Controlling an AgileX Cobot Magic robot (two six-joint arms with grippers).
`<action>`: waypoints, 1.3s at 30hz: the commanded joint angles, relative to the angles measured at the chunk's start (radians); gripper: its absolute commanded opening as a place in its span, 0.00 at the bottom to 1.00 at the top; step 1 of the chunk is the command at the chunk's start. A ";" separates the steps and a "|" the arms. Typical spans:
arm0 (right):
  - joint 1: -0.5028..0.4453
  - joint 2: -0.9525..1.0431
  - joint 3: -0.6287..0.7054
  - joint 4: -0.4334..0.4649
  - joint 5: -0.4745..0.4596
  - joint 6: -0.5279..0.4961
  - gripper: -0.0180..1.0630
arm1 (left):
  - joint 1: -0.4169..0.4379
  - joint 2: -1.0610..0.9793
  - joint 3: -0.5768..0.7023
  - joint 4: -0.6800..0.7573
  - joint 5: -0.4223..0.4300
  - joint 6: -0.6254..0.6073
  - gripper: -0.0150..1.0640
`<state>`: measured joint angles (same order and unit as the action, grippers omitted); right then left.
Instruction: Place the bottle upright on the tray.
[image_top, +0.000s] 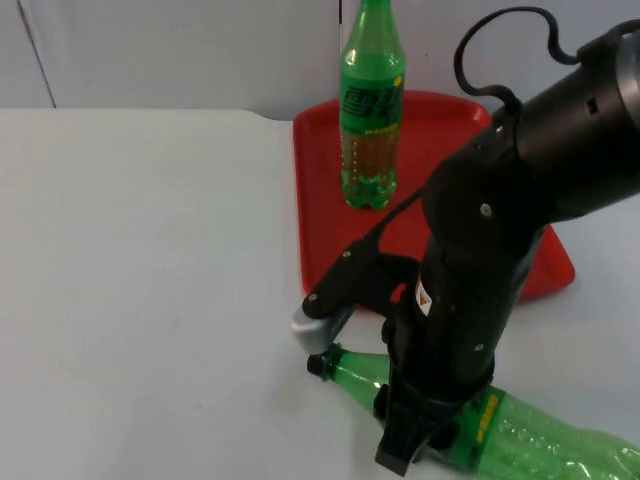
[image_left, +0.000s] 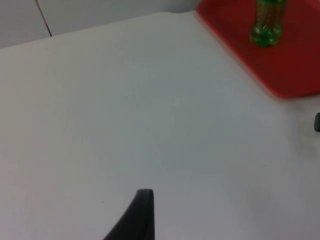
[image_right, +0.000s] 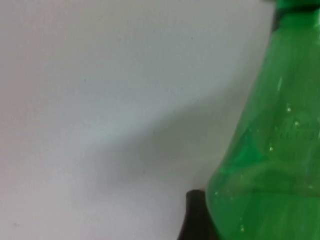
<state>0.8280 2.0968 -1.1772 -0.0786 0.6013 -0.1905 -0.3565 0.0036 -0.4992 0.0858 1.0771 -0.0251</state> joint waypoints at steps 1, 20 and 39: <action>0.011 -0.003 0.002 -0.006 0.008 -0.004 0.31 | -0.008 -0.004 0.005 0.008 -0.003 0.001 0.99; 0.011 -0.020 -0.002 -0.024 0.004 0.030 0.02 | -0.008 -0.004 0.005 0.008 -0.003 0.001 0.99; 0.019 -0.304 -0.033 -0.024 -0.242 0.148 0.02 | -0.008 -0.004 0.005 0.008 -0.003 0.001 0.99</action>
<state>0.8395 1.8466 -1.2092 -0.1031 0.4045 -0.0566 -0.3565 0.0036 -0.4992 0.0877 1.0771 -0.0251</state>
